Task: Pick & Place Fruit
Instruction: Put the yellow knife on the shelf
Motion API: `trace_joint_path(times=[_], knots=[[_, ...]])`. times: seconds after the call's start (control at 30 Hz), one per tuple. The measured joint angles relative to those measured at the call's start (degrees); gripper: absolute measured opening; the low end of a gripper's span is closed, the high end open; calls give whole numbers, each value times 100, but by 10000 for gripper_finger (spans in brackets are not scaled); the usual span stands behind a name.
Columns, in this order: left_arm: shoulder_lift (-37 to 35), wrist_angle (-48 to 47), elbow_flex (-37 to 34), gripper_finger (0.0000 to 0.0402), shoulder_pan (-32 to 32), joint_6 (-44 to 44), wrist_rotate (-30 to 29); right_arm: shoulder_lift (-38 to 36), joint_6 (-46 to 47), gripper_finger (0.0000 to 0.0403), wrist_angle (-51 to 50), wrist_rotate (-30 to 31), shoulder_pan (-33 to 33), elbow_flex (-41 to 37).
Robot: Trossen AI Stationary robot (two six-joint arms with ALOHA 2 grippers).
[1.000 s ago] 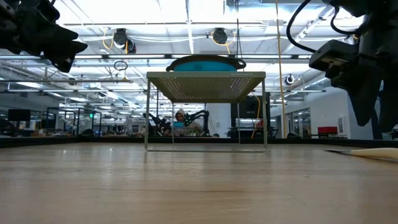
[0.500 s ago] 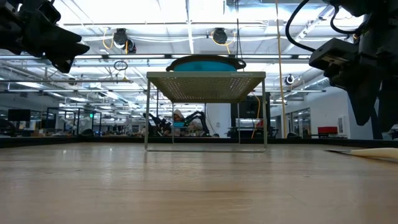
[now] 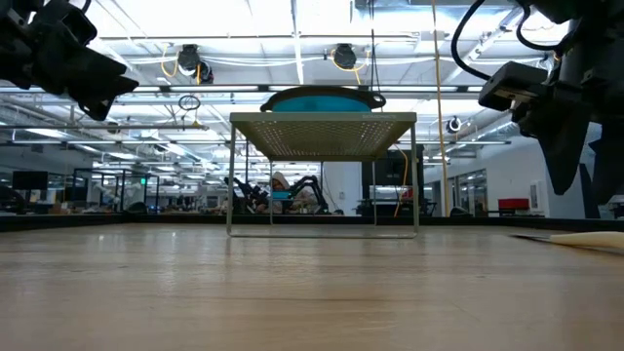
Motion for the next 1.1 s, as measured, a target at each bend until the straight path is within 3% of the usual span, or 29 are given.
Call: trace_joint_path(times=[0.4, 0.63, 1.1], knots=[[2, -26, 0, 145, 0, -105, -98, 899, -12, 130, -1077, -26, 66, 1080], [1, -27, 0, 145, 0, -123, -98, 1397, -37, 130, -1164, -42, 92, 1125], [2, -24, 0, 145, 0, -189, -101, 1524, -59, 130, -1454, -33, 147, 1128]])
